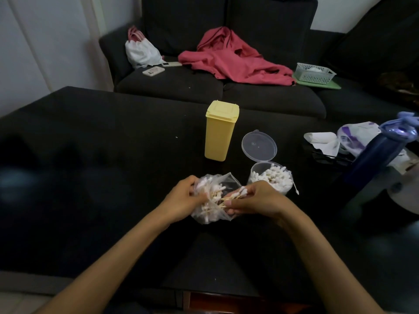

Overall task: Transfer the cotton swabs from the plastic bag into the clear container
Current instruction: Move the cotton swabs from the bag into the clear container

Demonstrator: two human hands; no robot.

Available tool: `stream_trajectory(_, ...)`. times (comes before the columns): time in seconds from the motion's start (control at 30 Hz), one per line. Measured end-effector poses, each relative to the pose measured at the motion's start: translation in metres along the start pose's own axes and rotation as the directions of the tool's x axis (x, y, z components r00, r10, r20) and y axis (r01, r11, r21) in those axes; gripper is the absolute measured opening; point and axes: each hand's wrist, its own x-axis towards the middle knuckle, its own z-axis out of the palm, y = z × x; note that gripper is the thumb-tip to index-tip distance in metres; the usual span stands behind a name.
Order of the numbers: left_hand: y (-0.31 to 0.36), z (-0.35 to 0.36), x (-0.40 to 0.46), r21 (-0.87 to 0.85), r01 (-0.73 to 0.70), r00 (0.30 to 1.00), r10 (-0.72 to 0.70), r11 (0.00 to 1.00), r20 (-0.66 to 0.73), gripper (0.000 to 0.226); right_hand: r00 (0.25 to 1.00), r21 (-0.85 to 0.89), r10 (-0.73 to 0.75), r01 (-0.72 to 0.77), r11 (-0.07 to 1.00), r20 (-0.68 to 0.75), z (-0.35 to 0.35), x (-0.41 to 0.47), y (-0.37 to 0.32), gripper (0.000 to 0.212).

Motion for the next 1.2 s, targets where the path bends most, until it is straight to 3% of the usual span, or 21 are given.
stream_trajectory(0.13, 0.003, -0.002, -0.001, 0.156, -0.077, 0.997, 0.081, 0.985, -0.019, 0.016, 0.998, 0.063, -0.022, 0.026, 0.998, -0.052, -0.009, -0.002, 0.0, 0.017)
stream_trajectory(0.27, 0.009, 0.0, -0.002, -0.056, 0.016, 0.999, -0.014, 0.998, 0.036, 0.024, 0.99, -0.092, -0.122, 0.115, 0.989, -0.076, 0.0, 0.0, 0.002, 0.006)
stream_trajectory(0.43, 0.006, -0.001, 0.002, -0.091, 0.154, 0.988, -0.153, 0.984, 0.016, 0.036, 0.966, -0.118, -0.228, 0.215, 0.969, -0.118, -0.008, 0.0, 0.004, 0.006)
stream_trajectory(0.73, -0.001, -0.001, 0.008, 0.335, 0.211, 0.974, -0.168, 0.918, -0.153, 0.045, 0.893, -0.107, -0.387, 0.372, 0.922, -0.229, -0.018, -0.001, 0.005, 0.009)
stream_trajectory(0.9, 0.004, -0.004, -0.002, 0.619, 0.23, 0.96, -0.07, 0.751, -0.272, 0.067, 0.864, 0.058, -0.404, 0.439, 0.896, -0.301, -0.028, -0.001, 0.004, 0.014)
stream_trajectory(1.0, 0.01, -0.009, -0.005, 0.77, 0.226, 0.908, 0.157, 0.597, -0.389, 0.076, 0.867, 0.183, -0.346, 0.429, 0.885, -0.358, -0.04, -0.001, 0.004, 0.014)
stream_trajectory(1.03, 0.015, -0.01, -0.005, 0.775, 0.205, 0.874, 0.244, 0.598, -0.42, 0.071, 0.87, 0.226, -0.334, 0.43, 0.874, -0.363, -0.044, -0.001, 0.004, 0.013)
stream_trajectory(1.1, 0.03, -0.009, -0.005, 0.714, 0.071, 0.823, 0.364, 0.696, -0.437, 0.052, 0.87, 0.314, -0.328, 0.448, 0.837, -0.367, -0.049, -0.002, 0.003, 0.012)
stream_trajectory(1.13, 0.038, -0.005, -0.002, 0.628, -0.017, 0.831, 0.361, 0.778, -0.424, 0.045, 0.869, 0.356, -0.333, 0.462, 0.812, -0.367, -0.051, -0.002, 0.003, 0.014)
stream_trajectory(1.2, 0.06, 0.011, 0.011, 0.328, -0.094, 0.927, 0.203, 0.94, -0.317, 0.05, 0.867, 0.419, -0.346, 0.48, 0.771, -0.358, -0.056, -0.002, 0.002, 0.021)
